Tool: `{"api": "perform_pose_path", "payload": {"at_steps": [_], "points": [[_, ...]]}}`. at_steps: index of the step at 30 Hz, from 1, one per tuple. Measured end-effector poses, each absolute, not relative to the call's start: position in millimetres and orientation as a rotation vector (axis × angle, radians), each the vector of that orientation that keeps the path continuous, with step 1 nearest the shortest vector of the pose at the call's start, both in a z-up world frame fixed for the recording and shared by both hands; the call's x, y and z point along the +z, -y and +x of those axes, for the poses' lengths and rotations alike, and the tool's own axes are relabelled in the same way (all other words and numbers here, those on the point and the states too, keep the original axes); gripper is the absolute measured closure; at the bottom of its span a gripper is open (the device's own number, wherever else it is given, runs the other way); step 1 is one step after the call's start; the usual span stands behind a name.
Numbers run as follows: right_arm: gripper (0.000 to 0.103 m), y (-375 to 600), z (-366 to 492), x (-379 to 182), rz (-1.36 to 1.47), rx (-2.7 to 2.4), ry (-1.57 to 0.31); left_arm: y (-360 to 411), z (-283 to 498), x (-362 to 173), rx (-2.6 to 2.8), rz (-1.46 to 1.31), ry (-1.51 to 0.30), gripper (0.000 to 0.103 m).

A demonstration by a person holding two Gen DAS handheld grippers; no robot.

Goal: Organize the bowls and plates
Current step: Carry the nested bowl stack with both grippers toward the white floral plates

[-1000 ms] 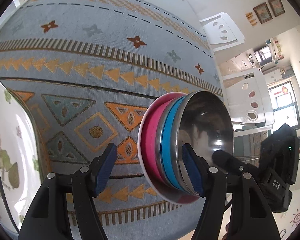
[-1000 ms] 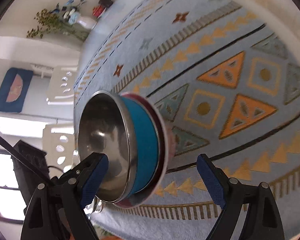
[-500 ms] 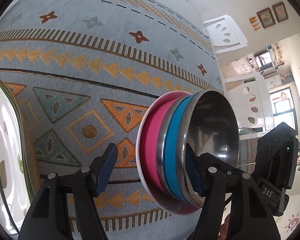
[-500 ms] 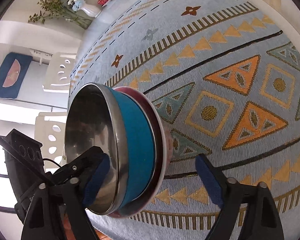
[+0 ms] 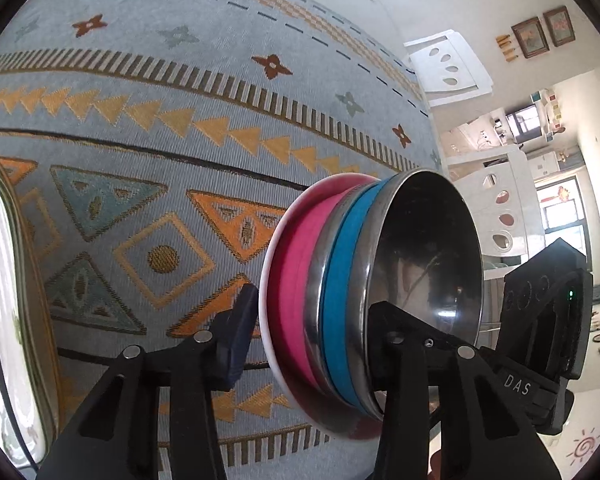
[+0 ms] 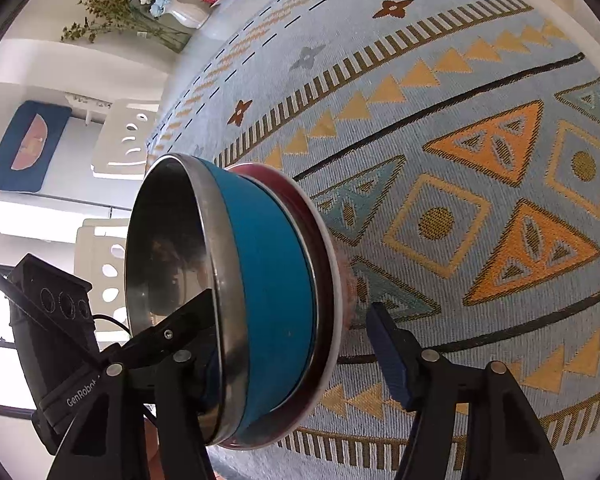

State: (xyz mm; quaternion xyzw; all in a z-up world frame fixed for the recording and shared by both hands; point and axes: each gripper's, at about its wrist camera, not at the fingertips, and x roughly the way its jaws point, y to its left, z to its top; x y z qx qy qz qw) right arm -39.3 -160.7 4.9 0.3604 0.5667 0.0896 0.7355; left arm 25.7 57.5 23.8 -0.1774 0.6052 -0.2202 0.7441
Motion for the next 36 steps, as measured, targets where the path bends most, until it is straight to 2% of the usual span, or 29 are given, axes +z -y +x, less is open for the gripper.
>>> {"api": "perform_pose_path", "payload": {"at_steps": [3, 6, 22, 36], "points": [[0.042, 160, -38, 3, 0.810, 0.196, -1.246, -57, 23, 26, -0.484, -0.373, -1.310, 0.066], [0.046, 157, -38, 3, 0.809, 0.209, -1.238, -56, 23, 27, -0.481, -0.367, -1.307, 0.067], [0.046, 148, -43, 17, 0.661, 0.218, -1.191, -57, 17, 27, -0.478, -0.372, -1.287, 0.066], [0.046, 138, -27, 47, 0.619, 0.244, -1.146, -65, 21, 57, -0.453, -0.394, -1.224, 0.067]]}}
